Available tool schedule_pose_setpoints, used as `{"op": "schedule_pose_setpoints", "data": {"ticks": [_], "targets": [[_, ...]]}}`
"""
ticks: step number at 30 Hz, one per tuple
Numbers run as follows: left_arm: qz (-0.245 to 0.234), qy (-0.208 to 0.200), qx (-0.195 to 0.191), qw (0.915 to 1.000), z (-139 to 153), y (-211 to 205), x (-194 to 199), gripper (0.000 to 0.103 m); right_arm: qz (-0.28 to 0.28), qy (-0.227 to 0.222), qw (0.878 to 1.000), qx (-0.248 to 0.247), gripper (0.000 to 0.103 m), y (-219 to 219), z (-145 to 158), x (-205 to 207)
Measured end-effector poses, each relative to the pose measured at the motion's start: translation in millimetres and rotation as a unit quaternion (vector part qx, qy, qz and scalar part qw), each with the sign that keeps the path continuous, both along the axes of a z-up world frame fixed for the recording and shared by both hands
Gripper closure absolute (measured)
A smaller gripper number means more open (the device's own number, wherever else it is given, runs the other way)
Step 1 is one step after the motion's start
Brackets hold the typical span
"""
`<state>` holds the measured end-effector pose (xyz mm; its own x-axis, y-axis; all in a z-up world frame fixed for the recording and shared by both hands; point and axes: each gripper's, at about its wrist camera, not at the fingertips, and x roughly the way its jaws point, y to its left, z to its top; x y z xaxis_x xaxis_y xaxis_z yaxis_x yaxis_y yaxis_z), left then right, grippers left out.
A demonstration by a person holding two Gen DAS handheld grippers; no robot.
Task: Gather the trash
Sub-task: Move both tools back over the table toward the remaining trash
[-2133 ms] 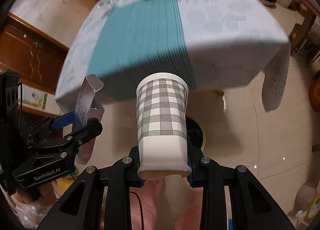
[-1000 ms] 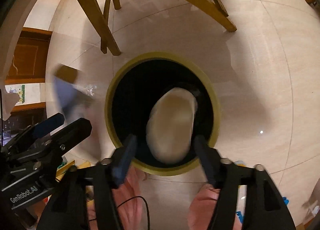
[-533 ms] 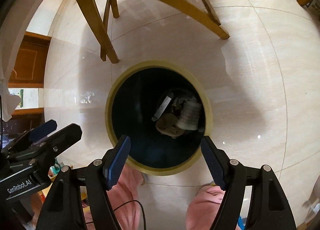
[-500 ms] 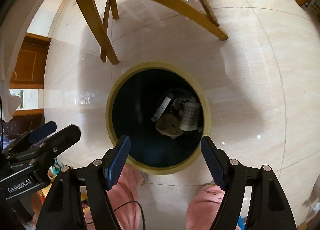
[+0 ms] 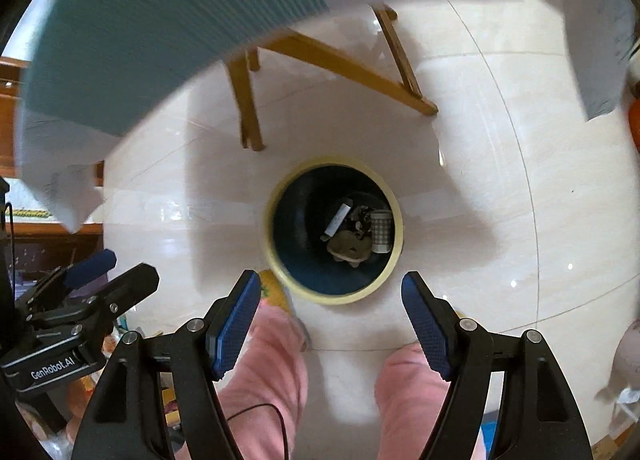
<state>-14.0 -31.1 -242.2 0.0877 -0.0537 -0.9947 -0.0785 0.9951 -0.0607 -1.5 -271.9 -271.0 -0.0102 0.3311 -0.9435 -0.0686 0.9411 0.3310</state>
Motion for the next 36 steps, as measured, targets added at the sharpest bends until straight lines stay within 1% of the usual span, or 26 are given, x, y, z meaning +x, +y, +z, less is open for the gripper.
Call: {"op": "schedule_pose_setpoints", "data": {"ticks": [1, 2, 5, 8, 11, 13, 15, 16, 17, 21, 22, 23, 29, 33, 36], "targets": [[-0.005, -0.009, 0.001, 0.9999, 18, -2, -1, 0.016, 0.004, -0.004, 1.0, 0.003, 0.029, 0, 13, -1], [-0.007, -0.014, 0.001, 0.9999, 30, -3, -2, 0.016, 0.009, -0.01, 1.0, 0.006, 0.029, 0, 29, -2], [-0.008, -0.045, -0.001, 0.9989, 78, -8, -3, 0.016, 0.027, -0.037, 0.999, 0.015, 0.029, -3, 78, -5], [-0.002, -0.082, 0.001, 0.9966, 125, -12, -1, 0.016, 0.043, -0.082, 0.995, 0.023, 0.029, -8, 131, -1], [0.004, -0.128, 0.011, 0.9917, 174, -15, 3, 0.016, 0.055, -0.124, 0.99, 0.035, 0.029, -12, 175, 5], [0.01, -0.158, 0.02, 0.9872, 202, -18, 6, 0.016, 0.071, -0.161, 0.983, 0.04, 0.029, -13, 208, 13], [0.019, -0.188, 0.029, 0.9816, 232, -22, 9, 0.016, 0.087, -0.188, 0.977, 0.045, 0.029, -14, 235, 21], [0.023, -0.199, 0.033, 0.9792, 244, -23, 11, 0.016, 0.092, -0.196, 0.975, 0.049, 0.029, -16, 242, 24], [0.026, -0.206, 0.034, 0.9777, 251, -23, 13, 0.016, 0.1, -0.211, 0.971, 0.056, 0.029, -17, 258, 30], [0.051, -0.223, 0.025, 0.9731, 290, -29, 29, 0.016, 0.119, -0.246, 0.96, 0.065, 0.029, -14, 299, 55], [0.055, -0.226, 0.023, 0.9724, 294, -29, 31, 0.016, 0.12, -0.252, 0.958, 0.067, 0.029, -12, 308, 60], [0.062, -0.229, 0.024, 0.9711, 305, -29, 38, 0.016, 0.121, -0.256, 0.957, 0.068, 0.029, -11, 313, 64], [0.082, -0.246, 0.033, 0.9653, 342, -12, 75, 0.016, 0.121, -0.281, 0.949, 0.078, 0.029, 7, 365, 117], [0.08, -0.236, 0.033, 0.9679, 350, 13, 117, 0.016, 0.115, -0.298, 0.944, 0.076, 0.029, 26, 384, 156], [0.078, -0.232, 0.019, 0.9694, 351, 38, 148, 0.016, 0.102, -0.297, 0.947, 0.062, 0.029, 46, 389, 194]]}}
